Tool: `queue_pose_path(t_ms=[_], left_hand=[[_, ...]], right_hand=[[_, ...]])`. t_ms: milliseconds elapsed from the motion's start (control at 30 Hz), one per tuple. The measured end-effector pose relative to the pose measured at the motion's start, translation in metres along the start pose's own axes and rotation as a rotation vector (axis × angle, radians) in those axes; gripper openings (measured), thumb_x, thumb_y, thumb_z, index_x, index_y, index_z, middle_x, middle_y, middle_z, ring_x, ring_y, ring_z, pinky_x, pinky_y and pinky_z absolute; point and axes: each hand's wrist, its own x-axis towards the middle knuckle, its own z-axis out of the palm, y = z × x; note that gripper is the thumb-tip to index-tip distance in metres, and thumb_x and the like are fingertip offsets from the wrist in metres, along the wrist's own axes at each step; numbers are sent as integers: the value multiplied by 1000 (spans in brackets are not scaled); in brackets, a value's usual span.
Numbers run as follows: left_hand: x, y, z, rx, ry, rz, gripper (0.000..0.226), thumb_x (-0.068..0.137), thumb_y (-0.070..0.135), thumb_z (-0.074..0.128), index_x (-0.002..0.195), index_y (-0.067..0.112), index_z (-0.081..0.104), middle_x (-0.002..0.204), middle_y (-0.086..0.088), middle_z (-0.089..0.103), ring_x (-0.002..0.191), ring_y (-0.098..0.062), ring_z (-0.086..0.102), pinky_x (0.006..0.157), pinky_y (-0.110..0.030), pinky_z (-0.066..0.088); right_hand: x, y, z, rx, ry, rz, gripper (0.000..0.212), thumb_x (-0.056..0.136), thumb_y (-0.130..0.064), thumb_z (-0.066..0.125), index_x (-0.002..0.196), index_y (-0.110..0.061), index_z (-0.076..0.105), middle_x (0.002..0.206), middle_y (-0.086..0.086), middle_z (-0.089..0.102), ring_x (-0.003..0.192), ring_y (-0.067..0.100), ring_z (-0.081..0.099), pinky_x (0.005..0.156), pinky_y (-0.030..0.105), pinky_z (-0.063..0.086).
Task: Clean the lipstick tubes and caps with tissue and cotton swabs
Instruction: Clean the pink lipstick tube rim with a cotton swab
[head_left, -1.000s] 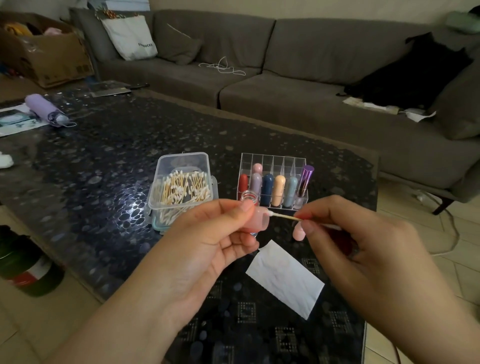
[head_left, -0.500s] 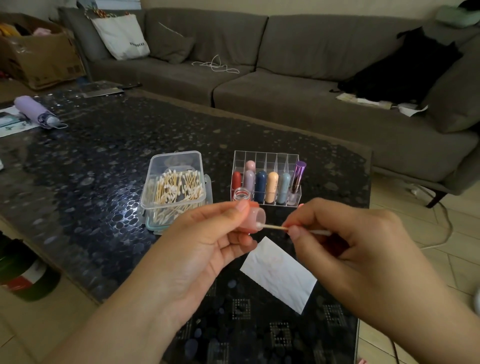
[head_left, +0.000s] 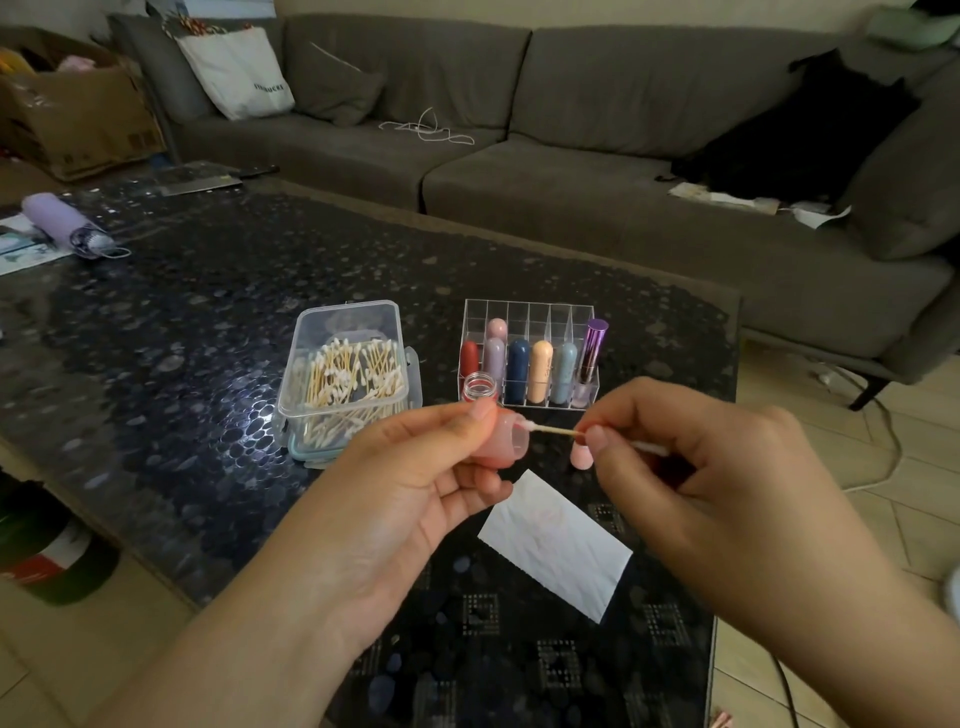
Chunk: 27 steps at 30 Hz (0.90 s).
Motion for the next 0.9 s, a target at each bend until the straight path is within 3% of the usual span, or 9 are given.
queue_pose_path(t_ms=[67, 233, 400, 533, 667, 733, 800, 900], left_hand=[[0, -1, -1, 8, -2, -12, 20, 71, 23, 64, 71, 8, 76, 78, -7, 72, 58, -9, 57, 64, -24, 56], [0, -1, -2, 29, 5, -15, 20, 65, 26, 65, 66, 9, 75, 74, -5, 70, 58, -9, 57, 67, -27, 56], [2, -3, -4, 65, 18, -30, 19, 67, 27, 65, 67, 11, 76, 73, -4, 71, 56, -8, 57, 70, -28, 56], [5, -5, -9, 109, 28, -52, 16, 71, 22, 65, 69, 11, 76, 76, -4, 72, 62, -9, 60, 65, -25, 54], [10, -10, -16, 137, 87, -67, 24, 68, 21, 68, 87, 7, 75, 89, -13, 74, 69, -13, 63, 63, -22, 56], [14, -12, -20, 165, 146, -68, 29, 68, 19, 70, 94, 6, 73, 92, -13, 74, 70, -13, 65, 62, -21, 56], [16, -14, -22, 211, 180, -61, 23, 71, 13, 72, 93, 7, 72, 88, -10, 74, 70, -13, 68, 64, -21, 58], [18, -19, -22, 257, 190, -53, 19, 72, 6, 74, 90, 6, 70, 82, -7, 75, 75, -14, 72, 68, -21, 58]], right_hand=[[-1, -2, 2, 17, -32, -15, 10, 85, -25, 59, 78, -23, 65, 50, -16, 48, 46, -5, 45, 45, -1, 25], [-1, -1, -2, 78, -170, -77, 13, 85, -29, 52, 77, -26, 62, 52, -22, 35, 46, -5, 38, 47, -1, 24], [-2, 3, 0, 31, -88, -27, 11, 86, -28, 56, 80, -26, 65, 53, -15, 50, 50, -2, 49, 46, 0, 28], [-3, 3, 3, 32, -169, -38, 11, 88, -26, 57, 78, -26, 62, 57, -11, 49, 47, -4, 42, 45, -1, 25], [0, 12, 5, 85, -264, 231, 12, 92, -31, 52, 81, -35, 56, 70, -22, 60, 57, -4, 54, 50, 4, 37], [-2, 25, 9, 79, -346, 394, 10, 94, -29, 49, 85, -33, 53, 67, -17, 64, 58, -3, 57, 52, 9, 44], [-4, 36, 16, 65, -360, 509, 12, 96, -26, 48, 86, -30, 52, 67, -10, 65, 61, -3, 59, 54, 11, 47], [-8, 49, 30, -5, -327, 617, 10, 95, -27, 52, 86, -30, 53, 82, -12, 62, 69, 2, 58, 56, 11, 42]])
